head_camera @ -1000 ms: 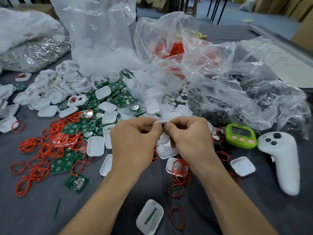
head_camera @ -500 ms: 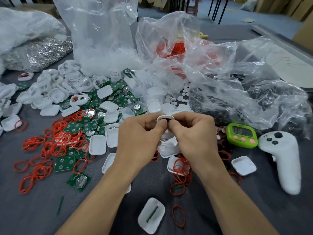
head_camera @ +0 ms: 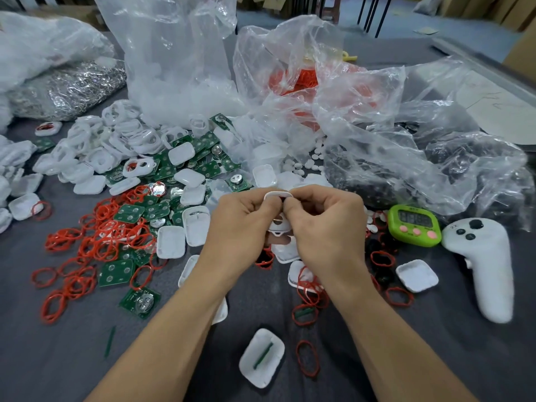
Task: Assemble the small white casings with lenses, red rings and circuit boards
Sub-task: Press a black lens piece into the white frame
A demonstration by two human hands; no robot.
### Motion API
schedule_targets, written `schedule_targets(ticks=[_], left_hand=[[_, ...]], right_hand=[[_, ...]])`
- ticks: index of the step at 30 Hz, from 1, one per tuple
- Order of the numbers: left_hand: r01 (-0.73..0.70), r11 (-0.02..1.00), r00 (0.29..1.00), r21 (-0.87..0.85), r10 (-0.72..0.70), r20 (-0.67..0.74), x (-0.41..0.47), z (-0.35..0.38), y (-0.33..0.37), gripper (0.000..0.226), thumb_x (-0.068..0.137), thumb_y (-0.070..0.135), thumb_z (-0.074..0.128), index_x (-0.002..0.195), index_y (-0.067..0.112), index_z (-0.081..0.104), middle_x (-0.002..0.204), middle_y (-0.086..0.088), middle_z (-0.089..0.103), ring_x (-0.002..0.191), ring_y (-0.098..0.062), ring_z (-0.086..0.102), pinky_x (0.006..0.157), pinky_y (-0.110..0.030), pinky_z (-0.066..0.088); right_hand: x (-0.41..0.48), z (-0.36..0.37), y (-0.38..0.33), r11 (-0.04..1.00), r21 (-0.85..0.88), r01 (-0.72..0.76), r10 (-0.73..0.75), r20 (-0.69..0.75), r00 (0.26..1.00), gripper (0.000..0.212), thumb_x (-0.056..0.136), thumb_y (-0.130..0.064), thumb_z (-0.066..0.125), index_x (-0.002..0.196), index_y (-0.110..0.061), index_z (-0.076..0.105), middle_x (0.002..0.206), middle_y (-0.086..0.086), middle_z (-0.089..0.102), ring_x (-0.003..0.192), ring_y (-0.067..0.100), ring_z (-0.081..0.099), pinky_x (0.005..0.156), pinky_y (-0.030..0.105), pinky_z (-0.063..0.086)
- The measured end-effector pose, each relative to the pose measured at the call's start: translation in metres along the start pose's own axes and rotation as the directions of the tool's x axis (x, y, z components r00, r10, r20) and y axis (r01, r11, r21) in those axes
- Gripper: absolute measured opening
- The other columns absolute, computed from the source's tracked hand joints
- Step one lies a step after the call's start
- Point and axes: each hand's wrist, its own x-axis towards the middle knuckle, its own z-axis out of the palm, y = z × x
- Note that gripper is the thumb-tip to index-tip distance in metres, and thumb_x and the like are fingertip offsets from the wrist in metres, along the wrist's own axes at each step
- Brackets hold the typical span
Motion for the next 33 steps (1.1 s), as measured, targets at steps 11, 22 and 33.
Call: schedule_targets(ticks=[11, 22, 33], left_hand=[[0.031, 0.991, 0.914, -0.131, -0.081, -0.398, 0.016, -0.033, -0.002, 0.026, 0.099, 0.000, 0.055, 0.086, 0.008, 0.077, 0.067, -0.008, 0.075, 0.052, -0.022, 0.070, 0.048, -0.024, 0.055], [0.081, 0.937, 0.913, -0.339, -0.206, -0.352, 0.020, -0.048, 0.008, 0.019, 0.096, -0.003, 0.057, 0.091, 0.003, 0.074, 0.075, -0.007, 0.077, 0.050, -0.016, 0.067, 0.044, -0.019, 0.049], [0.112, 0.941, 0.928, -0.319, -0.214, -0.304, 0.024, -0.049, 0.002, 0.019, 0.098, 0.001, 0.057, 0.092, 0.004, 0.075, 0.081, -0.010, 0.078, 0.053, -0.018, 0.069, 0.046, -0.019, 0.050]], right_hand=[[0.020, -0.027, 0.002, 0.916, -0.380, 0.132, -0.158, -0.039, 0.987, 0.019, 0.088, -0.014, 0.071, 0.099, -0.024, 0.082, 0.086, -0.011, 0.079, 0.077, -0.002, 0.069, 0.079, 0.007, 0.052], [-0.010, 0.011, -0.023, 0.636, -0.603, 0.483, 0.028, 0.643, 0.765, 0.013, 0.083, -0.029, 0.078, 0.095, -0.028, 0.076, 0.090, -0.004, 0.072, 0.084, 0.020, 0.065, 0.070, 0.030, 0.051], [0.011, -0.041, -0.018, 0.871, -0.482, 0.100, 0.123, 0.411, 0.904, 0.026, 0.076, -0.007, 0.081, 0.073, -0.033, 0.081, 0.066, -0.022, 0.071, 0.064, -0.008, 0.064, 0.057, 0.002, 0.041]])
